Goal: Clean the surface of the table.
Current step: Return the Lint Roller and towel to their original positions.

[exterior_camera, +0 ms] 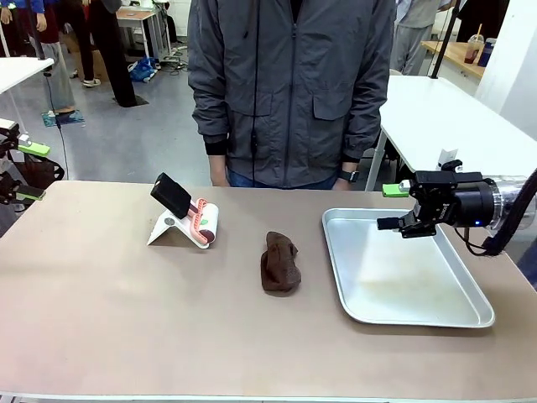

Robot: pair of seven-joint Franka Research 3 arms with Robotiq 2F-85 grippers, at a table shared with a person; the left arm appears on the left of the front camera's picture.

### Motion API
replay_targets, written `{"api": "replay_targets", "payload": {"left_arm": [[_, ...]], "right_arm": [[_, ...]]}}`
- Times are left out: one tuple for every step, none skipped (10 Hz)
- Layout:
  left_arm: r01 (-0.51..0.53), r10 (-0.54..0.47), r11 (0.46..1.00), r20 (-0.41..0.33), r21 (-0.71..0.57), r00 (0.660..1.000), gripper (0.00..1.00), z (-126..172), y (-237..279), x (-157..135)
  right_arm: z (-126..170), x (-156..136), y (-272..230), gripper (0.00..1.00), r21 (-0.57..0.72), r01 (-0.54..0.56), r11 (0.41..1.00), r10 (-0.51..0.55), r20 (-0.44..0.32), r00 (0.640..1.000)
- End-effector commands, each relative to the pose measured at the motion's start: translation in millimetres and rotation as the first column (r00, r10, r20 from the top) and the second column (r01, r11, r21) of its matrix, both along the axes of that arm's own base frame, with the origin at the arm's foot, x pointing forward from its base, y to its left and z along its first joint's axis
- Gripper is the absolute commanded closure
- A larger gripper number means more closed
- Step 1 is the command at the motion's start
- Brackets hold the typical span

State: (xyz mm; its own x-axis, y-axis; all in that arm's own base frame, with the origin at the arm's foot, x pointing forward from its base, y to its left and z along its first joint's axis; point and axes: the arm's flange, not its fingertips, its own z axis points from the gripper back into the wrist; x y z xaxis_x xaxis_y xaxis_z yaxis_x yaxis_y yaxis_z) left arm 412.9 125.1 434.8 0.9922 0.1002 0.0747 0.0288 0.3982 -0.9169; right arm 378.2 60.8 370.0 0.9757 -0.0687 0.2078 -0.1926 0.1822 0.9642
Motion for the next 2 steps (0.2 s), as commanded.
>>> {"api": "replay_targets", "payload": {"left_arm": [[-0.002,0.002,1.0,0.0,-0.004,1.0,0.0,0.6,-2.5,-4.1],[-0.002,0.002,1.0,0.0,-0.004,1.0,0.0,0.6,-2.5,-4.1]], "right_arm": [[1.9,-1.2,-2.8,0.0,-0.004,-0.01,1.0,0.01,-0.007,1.0],[1.9,-1.2,-2.8,0.0,-0.004,-0.01,1.0,0.01,-0.007,1.0]]}}
